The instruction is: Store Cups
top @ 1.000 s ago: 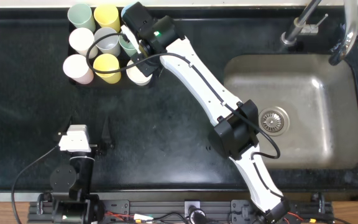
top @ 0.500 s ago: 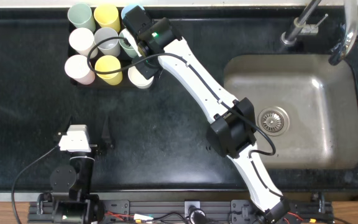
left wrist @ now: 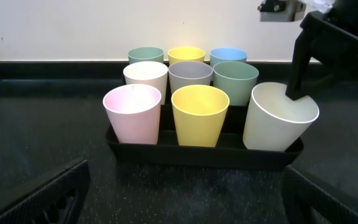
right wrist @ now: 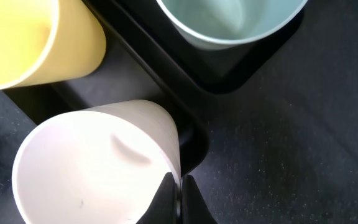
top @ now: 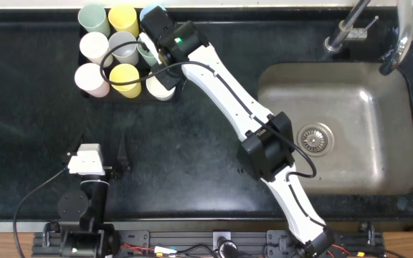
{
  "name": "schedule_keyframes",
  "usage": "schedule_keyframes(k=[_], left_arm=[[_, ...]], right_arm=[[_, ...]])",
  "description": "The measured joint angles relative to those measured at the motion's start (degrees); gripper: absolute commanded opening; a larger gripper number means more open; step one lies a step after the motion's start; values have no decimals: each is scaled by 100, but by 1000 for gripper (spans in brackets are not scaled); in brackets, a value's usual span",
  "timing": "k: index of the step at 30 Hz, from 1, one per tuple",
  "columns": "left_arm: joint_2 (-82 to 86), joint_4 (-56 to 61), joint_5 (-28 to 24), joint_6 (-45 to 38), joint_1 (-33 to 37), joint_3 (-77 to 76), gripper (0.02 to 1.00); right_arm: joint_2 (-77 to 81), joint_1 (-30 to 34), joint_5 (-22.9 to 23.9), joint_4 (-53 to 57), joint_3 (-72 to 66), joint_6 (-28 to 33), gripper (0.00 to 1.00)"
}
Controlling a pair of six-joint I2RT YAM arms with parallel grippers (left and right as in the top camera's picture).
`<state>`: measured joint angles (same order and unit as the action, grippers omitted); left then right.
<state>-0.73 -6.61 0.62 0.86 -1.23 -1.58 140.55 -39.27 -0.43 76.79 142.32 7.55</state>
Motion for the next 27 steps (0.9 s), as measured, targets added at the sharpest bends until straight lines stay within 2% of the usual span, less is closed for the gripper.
schedule_keyframes(k=[6,7,8,10,11,27], left_arm=[[0,0,0,0,0,0,1000],[0,0,0,-2,0,0,1000],[0,0,0,-2,0,0,1000],[0,-2,0,-2,0,0,1000],[0,0,0,0,0,0,1000],[0,0,0,-2,0,0,1000]], right_arm=[[63,-17,0,0,0,-4,49],[63,-15,0,0,0,0,152],[63,-17,0,-2,0,-13,373],[63,-15,0,-4,0,-2,930],[63,-15,2,-4,0,0,996],[13,4,26,-33,-2,17,996]])
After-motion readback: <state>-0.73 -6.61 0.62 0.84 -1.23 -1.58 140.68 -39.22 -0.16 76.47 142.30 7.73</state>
